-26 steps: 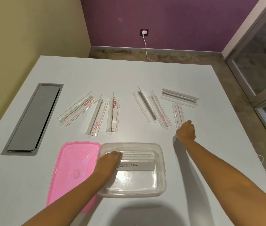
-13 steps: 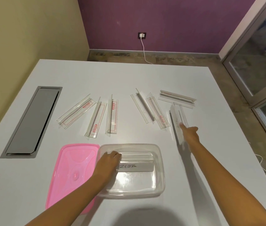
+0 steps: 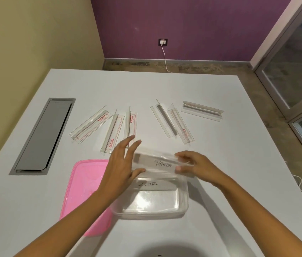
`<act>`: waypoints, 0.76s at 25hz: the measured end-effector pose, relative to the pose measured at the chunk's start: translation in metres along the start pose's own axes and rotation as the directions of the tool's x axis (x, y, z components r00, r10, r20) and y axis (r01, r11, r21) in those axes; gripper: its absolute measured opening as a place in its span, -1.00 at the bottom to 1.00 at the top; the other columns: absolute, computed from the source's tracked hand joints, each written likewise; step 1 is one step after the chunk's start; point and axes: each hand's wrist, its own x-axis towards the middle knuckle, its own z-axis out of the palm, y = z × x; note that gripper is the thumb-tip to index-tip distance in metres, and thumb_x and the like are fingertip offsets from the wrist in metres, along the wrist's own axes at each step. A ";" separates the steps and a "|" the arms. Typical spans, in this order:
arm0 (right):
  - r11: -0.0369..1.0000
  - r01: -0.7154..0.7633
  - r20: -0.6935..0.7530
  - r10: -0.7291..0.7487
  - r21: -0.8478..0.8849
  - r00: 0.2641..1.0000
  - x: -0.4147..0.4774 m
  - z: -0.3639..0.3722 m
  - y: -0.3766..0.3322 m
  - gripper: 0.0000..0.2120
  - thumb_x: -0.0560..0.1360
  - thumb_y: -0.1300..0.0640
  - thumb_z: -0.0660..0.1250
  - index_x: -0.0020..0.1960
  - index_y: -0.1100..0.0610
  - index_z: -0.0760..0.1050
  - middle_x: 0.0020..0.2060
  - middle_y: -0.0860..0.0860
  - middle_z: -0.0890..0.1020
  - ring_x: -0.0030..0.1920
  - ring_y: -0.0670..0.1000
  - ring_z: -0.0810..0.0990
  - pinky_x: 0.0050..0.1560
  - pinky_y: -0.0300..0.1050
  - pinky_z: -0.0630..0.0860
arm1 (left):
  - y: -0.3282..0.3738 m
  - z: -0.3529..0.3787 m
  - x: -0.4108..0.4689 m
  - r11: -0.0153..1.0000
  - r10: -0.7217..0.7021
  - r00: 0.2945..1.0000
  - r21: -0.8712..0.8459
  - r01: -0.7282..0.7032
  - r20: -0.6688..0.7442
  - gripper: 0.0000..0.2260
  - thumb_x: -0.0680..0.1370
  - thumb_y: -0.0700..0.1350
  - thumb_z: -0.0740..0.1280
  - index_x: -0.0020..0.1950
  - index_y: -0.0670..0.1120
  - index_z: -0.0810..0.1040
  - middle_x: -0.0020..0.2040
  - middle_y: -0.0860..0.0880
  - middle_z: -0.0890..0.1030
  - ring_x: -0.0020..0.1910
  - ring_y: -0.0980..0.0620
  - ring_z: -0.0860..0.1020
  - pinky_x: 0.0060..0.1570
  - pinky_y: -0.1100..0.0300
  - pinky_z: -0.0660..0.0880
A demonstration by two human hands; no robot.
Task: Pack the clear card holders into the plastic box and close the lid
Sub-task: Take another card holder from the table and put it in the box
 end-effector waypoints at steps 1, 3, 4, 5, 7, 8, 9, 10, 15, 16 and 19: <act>0.994 0.035 0.052 -0.030 -0.103 0.998 -0.002 0.008 -0.005 -0.48 0.38 0.04 0.49 0.31 0.02 0.46 0.17 -0.03 0.53 0.17 -0.06 0.52 0.22 -0.12 0.43 | -0.005 -0.004 -0.002 0.999 0.020 0.999 0.042 -0.021 0.026 -0.20 0.32 0.05 0.54 0.45 -0.05 0.22 0.44 -0.15 0.30 0.39 -0.12 0.30 0.36 -0.01 0.23; 0.979 0.065 0.127 -0.041 -0.192 0.991 -0.003 0.025 -0.010 -0.48 0.40 0.02 0.47 0.33 0.02 0.44 0.19 -0.03 0.53 0.20 -0.05 0.51 0.27 -0.10 0.42 | -0.016 -0.010 -0.007 0.983 0.072 0.984 0.153 -0.098 0.163 -0.14 0.29 0.11 0.55 0.47 0.02 0.17 0.42 -0.07 0.37 0.38 -0.09 0.37 0.39 -0.03 0.19; 0.973 0.071 0.149 -0.039 -0.218 0.988 -0.002 0.033 -0.011 -0.48 0.41 0.02 0.46 0.33 0.02 0.43 0.20 -0.03 0.53 0.21 -0.03 0.51 0.27 -0.10 0.41 | -0.020 -0.011 -0.011 0.969 0.096 0.964 0.197 -0.146 0.247 -0.14 0.28 0.13 0.54 0.47 0.05 0.17 0.38 -0.01 0.43 0.35 -0.03 0.42 0.40 -0.03 0.19; 0.964 0.081 0.165 -0.040 -0.252 0.985 -0.001 0.041 -0.011 -0.49 0.43 0.02 0.44 0.34 0.01 0.42 0.21 -0.03 0.52 0.21 -0.02 0.50 0.26 -0.11 0.40 | -0.023 -0.011 -0.015 0.954 0.121 0.942 0.226 -0.197 0.312 -0.15 0.27 0.13 0.54 0.45 0.06 0.20 0.32 0.04 0.50 0.30 0.03 0.47 0.40 -0.04 0.24; 0.933 0.118 0.184 -0.057 -0.340 0.981 0.004 0.053 -0.009 -0.51 0.46 0.01 0.41 0.35 0.01 0.39 0.22 -0.02 0.50 0.19 0.02 0.50 0.24 -0.08 0.40 | -0.027 -0.005 -0.020 0.923 0.176 0.912 0.261 -0.284 0.372 -0.21 0.22 0.08 0.59 0.38 0.01 0.37 0.16 0.04 0.64 0.13 0.06 0.60 0.32 -0.07 0.39; 0.913 0.135 0.179 -0.069 -0.386 0.981 0.006 0.058 -0.007 -0.52 0.48 0.00 0.39 0.36 0.02 0.38 0.23 -0.01 0.49 0.18 0.04 0.50 0.22 -0.05 0.40 | -0.029 -0.002 -0.021 0.913 0.192 0.902 0.266 -0.309 0.387 -0.27 0.22 0.04 0.60 0.33 -0.02 0.44 0.07 0.02 0.68 0.03 0.05 0.65 0.27 -0.08 0.44; 0.891 0.146 0.163 -0.082 -0.431 0.983 0.009 0.063 -0.005 -0.53 0.50 -0.01 0.36 0.38 0.02 0.37 0.25 -0.01 0.48 0.18 0.07 0.50 0.21 -0.03 0.41 | -0.029 0.002 -0.021 0.910 0.197 0.893 0.262 -0.320 0.405 -0.36 0.23 0.00 0.61 0.28 -0.04 0.51 0.00 0.01 0.71 -0.07 0.03 0.68 0.24 -0.08 0.47; 0.869 0.150 0.145 -0.091 -0.472 0.985 0.011 0.067 -0.002 -0.53 0.52 -0.01 0.33 0.39 0.04 0.35 0.26 0.00 0.47 0.19 0.09 0.50 0.20 -0.02 0.42 | -0.029 0.005 -0.021 0.909 0.202 0.888 0.258 -0.326 0.412 -0.45 0.25 -0.05 0.60 0.20 -0.05 0.56 -0.06 -0.01 0.73 -0.14 0.03 0.69 0.22 -0.07 0.48; 0.724 0.167 0.105 -0.130 -0.670 0.986 0.019 0.078 0.014 -0.58 0.58 0.09 0.21 0.42 0.12 0.31 0.28 0.11 0.47 0.19 0.21 0.49 0.14 0.00 0.44 | -0.025 0.020 -0.014 0.902 0.215 0.888 0.267 -0.340 0.406 -0.72 0.24 -0.15 0.61 -0.09 -0.06 0.69 -0.25 0.02 0.74 -0.33 0.03 0.69 0.07 0.01 0.59; 0.689 0.178 0.100 -0.152 -0.702 0.983 0.020 0.079 0.016 -0.59 0.58 0.11 0.20 0.41 0.14 0.31 0.28 0.12 0.47 0.17 0.21 0.51 0.12 0.00 0.45 | -0.024 0.022 -0.013 0.906 0.201 0.887 0.267 -0.330 0.415 -0.74 0.26 -0.15 0.60 -0.09 -0.05 0.69 -0.25 0.02 0.74 -0.34 0.03 0.68 0.03 0.04 0.61; 0.601 0.185 0.082 -0.195 -0.778 0.977 0.024 0.082 0.017 -0.64 0.56 0.18 0.18 0.34 0.17 0.36 0.19 0.14 0.51 0.07 0.21 0.55 0.02 -0.02 0.42 | -0.022 0.027 -0.012 0.937 0.115 0.889 0.249 -0.245 0.443 -0.77 0.39 -0.16 0.51 0.03 -0.06 0.66 -0.16 0.00 0.73 -0.26 -0.07 0.67 -0.23 0.14 0.62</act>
